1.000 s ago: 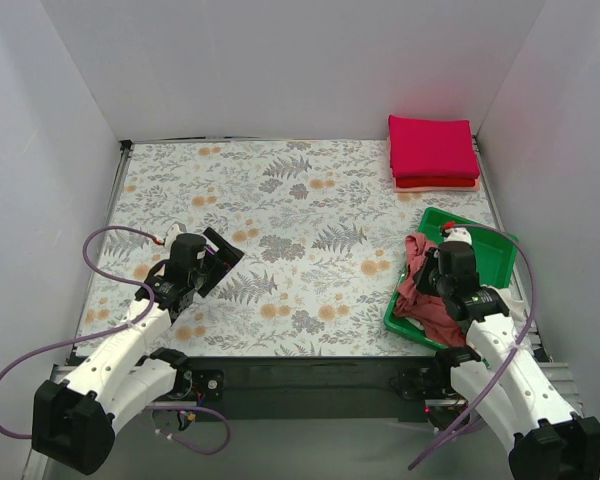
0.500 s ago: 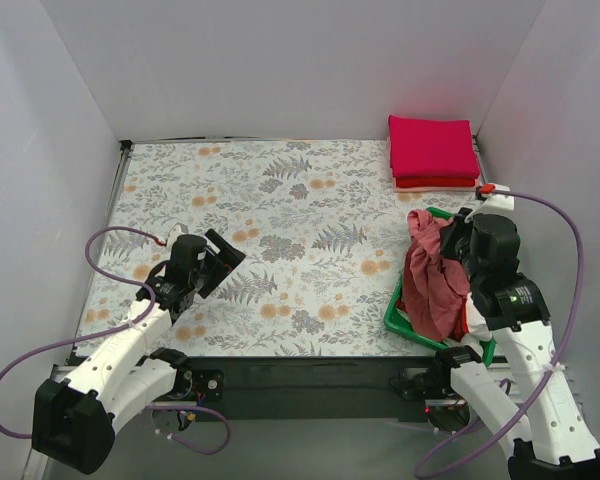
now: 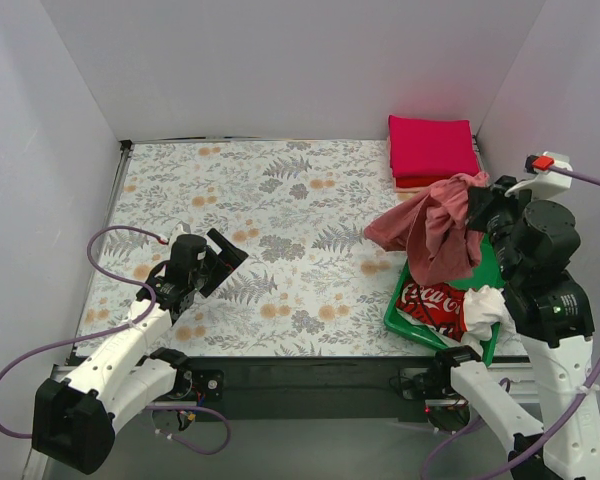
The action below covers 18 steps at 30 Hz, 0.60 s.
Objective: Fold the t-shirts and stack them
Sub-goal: Move the tshirt to the center of the board
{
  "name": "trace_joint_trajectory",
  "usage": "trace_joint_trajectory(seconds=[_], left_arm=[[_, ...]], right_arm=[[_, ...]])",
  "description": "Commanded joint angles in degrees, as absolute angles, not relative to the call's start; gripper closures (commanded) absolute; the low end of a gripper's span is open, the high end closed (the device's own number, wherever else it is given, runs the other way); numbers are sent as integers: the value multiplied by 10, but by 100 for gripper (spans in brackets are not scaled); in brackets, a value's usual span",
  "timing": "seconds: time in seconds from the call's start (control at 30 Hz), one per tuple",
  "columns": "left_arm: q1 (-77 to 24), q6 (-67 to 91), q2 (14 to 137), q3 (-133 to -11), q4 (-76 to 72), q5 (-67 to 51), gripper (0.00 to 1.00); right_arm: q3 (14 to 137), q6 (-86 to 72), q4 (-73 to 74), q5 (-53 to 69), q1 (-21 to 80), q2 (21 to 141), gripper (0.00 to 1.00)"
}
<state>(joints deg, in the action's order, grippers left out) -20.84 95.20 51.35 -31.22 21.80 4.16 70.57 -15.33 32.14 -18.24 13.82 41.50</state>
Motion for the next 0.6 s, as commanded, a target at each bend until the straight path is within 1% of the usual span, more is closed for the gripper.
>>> trace_joint_trajectory(seconds=[0.0, 0.2, 0.37, 0.57], left_arm=[[-211, 942, 515, -303, 212, 34, 5], [-210, 941, 512, -304, 212, 32, 5], [-211, 941, 511, -303, 213, 37, 5], [-211, 946, 512, -305, 221, 48, 5]], right_arm=[[777, -138, 265, -160, 135, 442, 99], [880, -120, 260, -70, 136, 532, 99], [906, -102, 216, -25, 135, 585, 99], [957, -93, 213, 92, 139, 686, 99]])
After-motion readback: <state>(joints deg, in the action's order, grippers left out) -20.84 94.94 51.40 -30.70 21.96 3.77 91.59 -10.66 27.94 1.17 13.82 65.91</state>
